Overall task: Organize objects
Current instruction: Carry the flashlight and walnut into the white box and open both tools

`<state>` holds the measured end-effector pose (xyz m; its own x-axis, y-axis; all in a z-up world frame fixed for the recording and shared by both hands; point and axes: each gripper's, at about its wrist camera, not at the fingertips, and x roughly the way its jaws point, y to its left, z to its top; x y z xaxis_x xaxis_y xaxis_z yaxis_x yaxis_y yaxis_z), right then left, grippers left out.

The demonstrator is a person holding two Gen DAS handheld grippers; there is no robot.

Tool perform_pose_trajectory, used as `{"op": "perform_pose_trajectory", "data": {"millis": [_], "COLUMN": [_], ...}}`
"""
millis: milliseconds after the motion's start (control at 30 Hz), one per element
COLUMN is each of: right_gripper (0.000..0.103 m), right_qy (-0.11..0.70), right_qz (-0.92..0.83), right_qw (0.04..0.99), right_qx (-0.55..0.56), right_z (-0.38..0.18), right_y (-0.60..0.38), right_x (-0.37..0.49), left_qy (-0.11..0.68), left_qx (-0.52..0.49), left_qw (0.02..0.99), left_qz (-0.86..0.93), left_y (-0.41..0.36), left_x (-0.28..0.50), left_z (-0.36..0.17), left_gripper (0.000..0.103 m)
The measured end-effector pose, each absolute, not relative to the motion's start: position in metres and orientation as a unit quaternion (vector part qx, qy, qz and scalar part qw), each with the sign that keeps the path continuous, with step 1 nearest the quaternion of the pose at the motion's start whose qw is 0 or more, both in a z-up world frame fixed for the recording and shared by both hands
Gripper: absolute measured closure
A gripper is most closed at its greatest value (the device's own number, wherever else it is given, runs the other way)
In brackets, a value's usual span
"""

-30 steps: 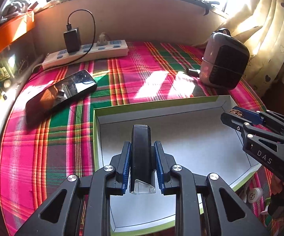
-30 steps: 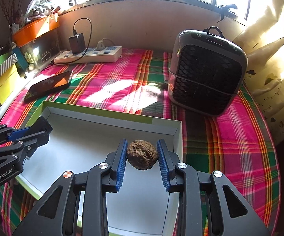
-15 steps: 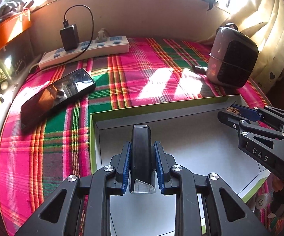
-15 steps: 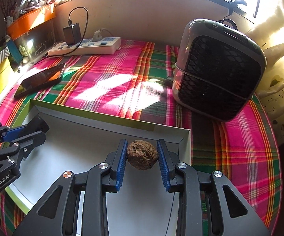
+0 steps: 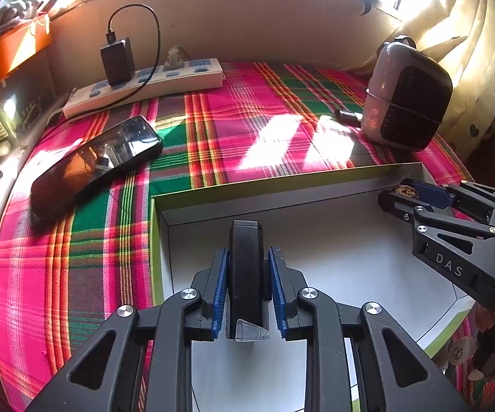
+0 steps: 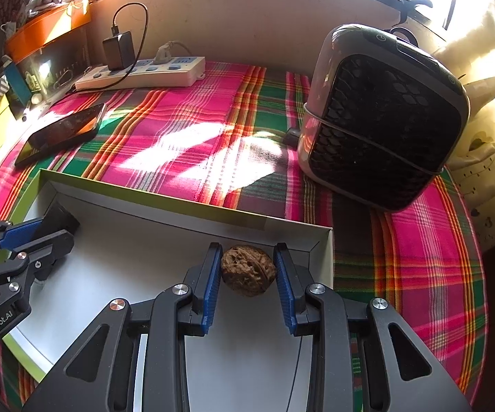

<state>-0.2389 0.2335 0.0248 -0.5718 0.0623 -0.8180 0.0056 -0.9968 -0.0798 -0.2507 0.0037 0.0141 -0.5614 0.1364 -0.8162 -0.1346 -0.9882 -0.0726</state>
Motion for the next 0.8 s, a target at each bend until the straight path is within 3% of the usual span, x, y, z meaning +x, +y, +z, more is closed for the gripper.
{"op": "perform_pose_trajectory", "data": {"millis": [500, 700, 800], "right_gripper": [0.071, 0.056, 0.055], "right_qy": [-0.033, -0.028, -0.025], "right_qz": [0.884, 0.887, 0.889], "right_qw": [0.022, 0.019, 0.020], "right_qx": [-0.467, -0.460, -0.457], "right_z": [0.0252, 0.0288, 0.0306], "right_y": [0.2345, 0.2341, 0.2339], "right_x": [-0.2377, -0.2342, -0.2312], "left_qy": [0.002, 0.005, 0.003], "left_qx": [-0.464, -0.458, -0.451], "left_qw": [0.077, 0.074, 0.080], "left_qz": [0.883, 0.886, 0.889], "left_y": [0.0053, 0.0051, 0.0043], "left_x": [-0.2508, -0.2477, -0.2436], "left_z": [0.0137, 0.0164, 0.0208], "left_gripper": [0.076, 0.073, 0.072]}}
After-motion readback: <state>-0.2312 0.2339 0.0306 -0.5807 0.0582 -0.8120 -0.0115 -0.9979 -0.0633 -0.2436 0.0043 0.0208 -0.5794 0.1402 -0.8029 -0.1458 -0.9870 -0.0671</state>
